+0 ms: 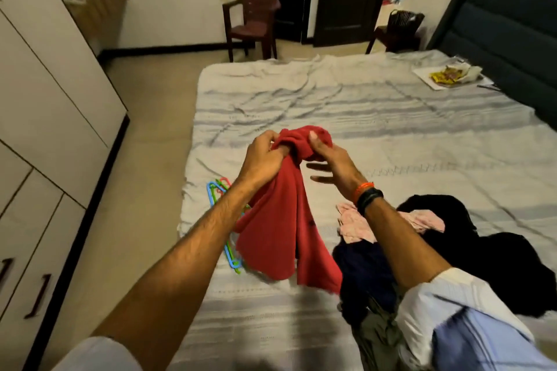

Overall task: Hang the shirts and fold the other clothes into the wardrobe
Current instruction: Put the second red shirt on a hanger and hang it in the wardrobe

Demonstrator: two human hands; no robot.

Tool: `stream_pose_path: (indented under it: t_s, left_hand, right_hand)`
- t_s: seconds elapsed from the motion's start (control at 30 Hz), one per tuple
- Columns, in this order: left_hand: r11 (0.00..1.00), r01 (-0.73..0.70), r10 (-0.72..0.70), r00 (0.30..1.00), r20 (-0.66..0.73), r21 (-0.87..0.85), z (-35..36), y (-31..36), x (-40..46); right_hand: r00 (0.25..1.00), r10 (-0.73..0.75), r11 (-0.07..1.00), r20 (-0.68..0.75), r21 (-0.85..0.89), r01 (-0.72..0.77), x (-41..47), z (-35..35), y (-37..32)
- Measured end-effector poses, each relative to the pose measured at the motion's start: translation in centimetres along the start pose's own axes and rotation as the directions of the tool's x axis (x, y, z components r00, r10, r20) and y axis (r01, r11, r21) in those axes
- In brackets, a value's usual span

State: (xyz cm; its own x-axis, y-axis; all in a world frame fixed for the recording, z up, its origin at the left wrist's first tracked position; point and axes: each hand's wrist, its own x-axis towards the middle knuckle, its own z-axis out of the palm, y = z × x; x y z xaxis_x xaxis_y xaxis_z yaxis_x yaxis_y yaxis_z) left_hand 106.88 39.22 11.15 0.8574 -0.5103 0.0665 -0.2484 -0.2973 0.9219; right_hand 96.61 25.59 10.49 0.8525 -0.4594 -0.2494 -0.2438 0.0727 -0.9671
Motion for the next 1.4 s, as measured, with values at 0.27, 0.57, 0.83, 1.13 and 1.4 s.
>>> stream_pose_path:
  t_s: [0.27, 0.57, 0.83, 1.13, 1.4]
  left_hand:
    - [0.974, 0.088, -0.039, 0.972, 0.232, -0.208, -4.2, 2.5, -1.3]
    - [0.973, -0.012, -0.016, 0.993, -0.120, -0.229, -6.1, 0.8, -1.2]
    - [0.998, -0.025, 0.030, 0.996, -0.088, 0.059, -4.2, 0.0, 0.8]
    - [0.988, -0.155, 0.157, 0.980, -0.122, 0.026, -4.5, 2.5, 2.6]
    - [0.990, -0.126, 0.123, 0.991, -0.058, -0.069, -5.0, 4.4, 2.5]
  right_hand:
    - [0.992, -0.111, 0.926, 0.065, 0.368, 0.079, 0.3, 3.5, -2.8]
    - [0.943, -0.295, 0.940, 0.154, 0.226, 0.257, 2.1, 2.4, -5.0]
    - [0.928, -0.344, 0.932, 0.140, 0.170, 0.320, 3.7, 1.4, -5.9]
    - [0.835, -0.527, 0.819, 0.160, -0.166, 0.549, 5.0, 0.0, -5.8]
    - [0.779, -0.607, 0.740, 0.155, -0.246, 0.626, 5.1, 3.2, -4.5]
